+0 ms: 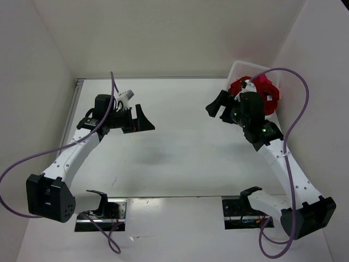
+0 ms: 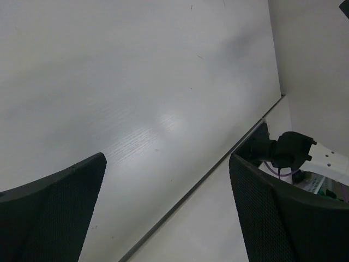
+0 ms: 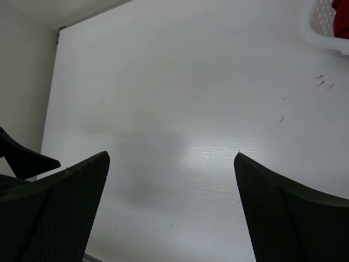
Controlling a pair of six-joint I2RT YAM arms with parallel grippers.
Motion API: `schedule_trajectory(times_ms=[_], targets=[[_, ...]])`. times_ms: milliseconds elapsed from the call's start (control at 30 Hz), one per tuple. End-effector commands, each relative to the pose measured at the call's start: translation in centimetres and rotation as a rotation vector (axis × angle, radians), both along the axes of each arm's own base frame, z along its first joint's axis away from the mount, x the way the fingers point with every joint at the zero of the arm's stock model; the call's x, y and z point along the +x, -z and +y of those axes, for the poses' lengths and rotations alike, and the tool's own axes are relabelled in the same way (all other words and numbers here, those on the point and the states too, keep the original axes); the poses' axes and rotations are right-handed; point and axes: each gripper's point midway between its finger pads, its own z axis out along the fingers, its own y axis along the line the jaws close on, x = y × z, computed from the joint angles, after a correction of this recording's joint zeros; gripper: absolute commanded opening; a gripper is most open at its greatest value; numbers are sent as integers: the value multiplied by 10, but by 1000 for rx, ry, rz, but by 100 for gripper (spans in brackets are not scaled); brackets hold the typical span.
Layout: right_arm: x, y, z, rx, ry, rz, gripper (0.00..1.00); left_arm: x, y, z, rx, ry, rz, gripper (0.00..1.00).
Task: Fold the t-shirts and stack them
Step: Grab crumpled tshirt from bin with the right arm
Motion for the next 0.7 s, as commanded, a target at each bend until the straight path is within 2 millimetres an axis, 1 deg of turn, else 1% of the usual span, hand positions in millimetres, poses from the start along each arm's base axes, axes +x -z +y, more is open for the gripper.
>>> schedule_trajectory(times_ms=[0,33,67,100,133,167,200,233,267,300,333,367,400,433,467,500,533,567,600,633,667], targets=[[5,-12,-7,-28,29,-46,100,0,-16,1,-17,-7,-62,100],[8,-11,-6,-31,29,-39,100,0,-22,0,-28,1,-86,100],[16,-13,-7,-38,44,-37,96,0,-22,0,-28,1,-86,100],[20,-13,-9,-40,53,-32,90,0,-27,0,-32,1,-106,100],[26,-21,-7,-34,54,-51,80,0,-22,1,-24,-7,-98,100],[31,-21,-12,-42,79,-48,59,0,-22,1,-24,-7,-98,100],[37,-20,-10,-33,84,-46,49,1,-22,1,-20,-3,-105,100],[43,-33,-12,-19,94,-86,43,1,-22,2,-15,1,-112,94],[46,-38,-11,-6,98,-98,35,-1,-17,2,-13,1,-100,84],[51,-42,-12,-6,108,-111,30,-3,-16,2,-12,1,-100,72],[53,-56,-14,0,121,-141,26,-3,-16,3,-8,6,-106,57],[58,-58,-16,-14,134,-147,22,-3,-16,3,-8,6,-106,45],[65,-59,-25,-35,191,-151,13,-4,-14,3,-6,6,-97,27],[70,-67,-31,-52,227,-169,9,-5,-17,3,-8,6,-106,20],[77,-66,-47,-78,304,-170,8,-7,-15,3,-6,6,-96,13],[88,-59,-62,-110,348,-153,9,-5,-18,5,1,-4,-99,11],[94,-50,-72,-129,369,-133,14,-6,-21,6,4,-11,-112,13],[102,-49,-82,-128,390,-130,23,-5,-25,9,16,-22,-136,13],[113,-37,-98,-125,409,-103,36,-7,-28,9,14,-22,-147,15],[120,-35,-104,-121,418,-101,43,-7,-28,9,14,-22,-147,20],[127,-39,-112,-124,441,-106,52,-12,-26,8,7,-11,-143,23]])
